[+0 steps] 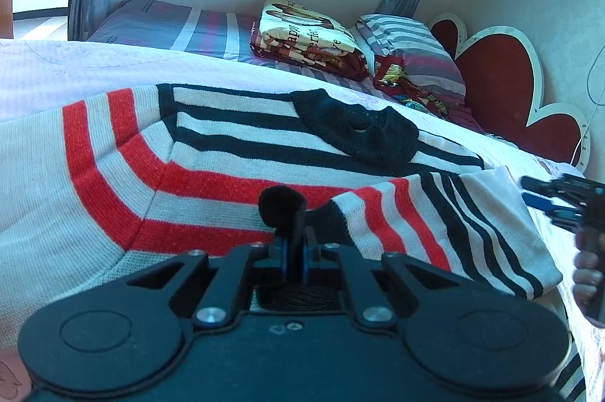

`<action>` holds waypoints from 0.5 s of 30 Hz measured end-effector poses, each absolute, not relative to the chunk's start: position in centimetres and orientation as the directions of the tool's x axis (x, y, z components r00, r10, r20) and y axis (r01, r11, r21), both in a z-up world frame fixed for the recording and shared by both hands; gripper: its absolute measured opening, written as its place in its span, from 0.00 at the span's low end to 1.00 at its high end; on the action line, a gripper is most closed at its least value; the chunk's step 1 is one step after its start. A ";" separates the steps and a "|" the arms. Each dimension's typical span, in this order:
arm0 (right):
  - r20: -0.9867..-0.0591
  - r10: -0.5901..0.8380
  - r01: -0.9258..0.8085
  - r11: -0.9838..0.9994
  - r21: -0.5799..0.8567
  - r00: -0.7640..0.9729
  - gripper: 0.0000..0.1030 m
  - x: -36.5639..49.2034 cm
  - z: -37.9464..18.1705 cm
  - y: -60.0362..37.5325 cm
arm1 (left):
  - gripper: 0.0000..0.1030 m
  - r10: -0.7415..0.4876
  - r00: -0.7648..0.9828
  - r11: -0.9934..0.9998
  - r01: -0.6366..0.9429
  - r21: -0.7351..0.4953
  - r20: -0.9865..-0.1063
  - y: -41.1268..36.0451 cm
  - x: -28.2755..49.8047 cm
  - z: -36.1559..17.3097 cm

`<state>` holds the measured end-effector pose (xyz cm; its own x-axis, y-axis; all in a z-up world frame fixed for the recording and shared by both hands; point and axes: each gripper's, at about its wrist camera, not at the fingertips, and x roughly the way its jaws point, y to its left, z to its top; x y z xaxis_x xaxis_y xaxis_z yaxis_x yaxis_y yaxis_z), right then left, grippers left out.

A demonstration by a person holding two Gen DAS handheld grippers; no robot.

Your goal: Fold small clothes

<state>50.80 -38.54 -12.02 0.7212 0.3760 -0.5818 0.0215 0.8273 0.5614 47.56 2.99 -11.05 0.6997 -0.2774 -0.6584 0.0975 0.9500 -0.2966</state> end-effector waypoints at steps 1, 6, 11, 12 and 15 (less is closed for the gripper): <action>-0.587 0.381 0.022 0.826 0.563 0.714 0.38 51.0 -12.4 -38.7 | 0.07 -0.279 0.700 0.949 0.097 -0.300 -0.657 3.0 47.6 -11.0; -0.572 0.333 -0.058 0.894 0.444 0.750 0.10 50.0 -11.1 -37.8 | 0.05 -0.217 0.788 0.954 0.046 -0.296 -0.577 3.2 46.2 -9.9; -0.609 0.309 -0.036 0.908 0.417 0.730 0.10 50.4 -12.6 -37.0 | 0.05 -0.200 0.758 0.950 -0.004 -0.311 -0.620 3.3 46.8 -11.4; -0.609 0.308 -0.037 0.909 0.415 0.731 0.10 50.3 -12.6 -36.9 | 0.05 -0.201 0.757 0.951 -0.001 -0.309 -0.621 3.3 46.8 -11.3; -0.609 0.307 -0.042 0.912 0.409 0.731 0.10 50.3 -12.7 -36.9 | 0.05 -0.216 0.754 0.947 0.006 -0.322 -0.621 3.4 46.7 -10.9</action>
<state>50.32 -36.90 -12.69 0.7308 0.3074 -0.6094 -0.0424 0.9116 0.4090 46.75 3.44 -10.90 0.7536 -0.2163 -0.6207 0.0063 0.9467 -0.3222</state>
